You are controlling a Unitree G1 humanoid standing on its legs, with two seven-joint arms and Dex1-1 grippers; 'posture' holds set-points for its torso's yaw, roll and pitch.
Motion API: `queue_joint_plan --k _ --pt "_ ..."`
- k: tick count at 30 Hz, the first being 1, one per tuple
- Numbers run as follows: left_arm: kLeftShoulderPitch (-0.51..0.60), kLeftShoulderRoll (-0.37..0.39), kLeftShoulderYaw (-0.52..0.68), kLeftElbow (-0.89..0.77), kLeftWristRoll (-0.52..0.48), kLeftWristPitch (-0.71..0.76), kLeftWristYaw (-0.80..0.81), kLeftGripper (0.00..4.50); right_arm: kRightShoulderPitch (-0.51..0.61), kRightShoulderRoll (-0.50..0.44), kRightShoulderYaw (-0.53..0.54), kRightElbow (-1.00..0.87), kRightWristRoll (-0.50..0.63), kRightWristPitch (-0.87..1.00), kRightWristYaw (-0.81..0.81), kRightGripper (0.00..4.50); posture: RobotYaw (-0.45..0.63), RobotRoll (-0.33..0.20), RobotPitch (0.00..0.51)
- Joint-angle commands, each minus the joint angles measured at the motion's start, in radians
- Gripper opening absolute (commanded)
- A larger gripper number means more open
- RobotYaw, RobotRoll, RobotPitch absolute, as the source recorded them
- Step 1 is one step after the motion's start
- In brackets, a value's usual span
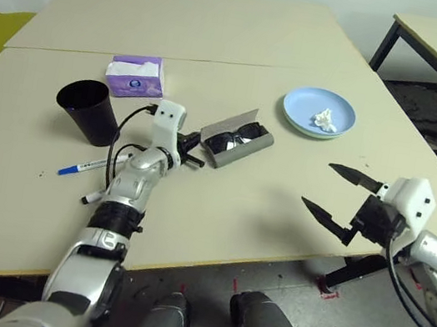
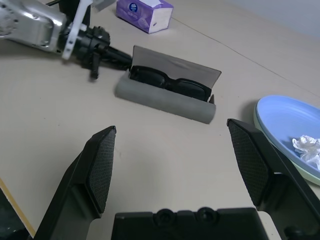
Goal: Organize and tidy the items on the table.
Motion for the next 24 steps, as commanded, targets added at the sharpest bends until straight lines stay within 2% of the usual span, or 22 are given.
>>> queue_joint_plan --k 1,7,11,19,24 --pt "0.037 0.004 -0.045 -0.05 0.016 0.027 -0.033 0.01 0.006 0.001 0.013 -0.002 -0.013 -0.009 0.007 4.5 -0.29 0.0 0.07" --pt "0.015 0.015 0.048 -0.018 -0.025 0.036 0.013 0.01 0.008 0.006 0.017 -0.003 -0.015 -0.01 0.008 4.5 -0.29 0.0 0.069" --pt "-0.006 0.027 0.068 0.017 -0.026 0.018 0.015 0.01 0.008 0.004 0.016 0.001 -0.016 -0.011 0.009 4.5 -0.29 0.0 0.067" --pt "-0.06 -0.037 0.141 0.058 -0.099 0.039 0.057 0.01 -0.001 0.005 0.016 0.0 -0.019 -0.009 0.003 4.5 -0.29 0.0 0.061" --pt "-0.11 -0.049 0.131 0.135 -0.085 0.005 0.059 0.01 0.006 0.008 0.008 -0.013 -0.016 0.012 -0.016 4.5 -0.31 0.0 0.057"
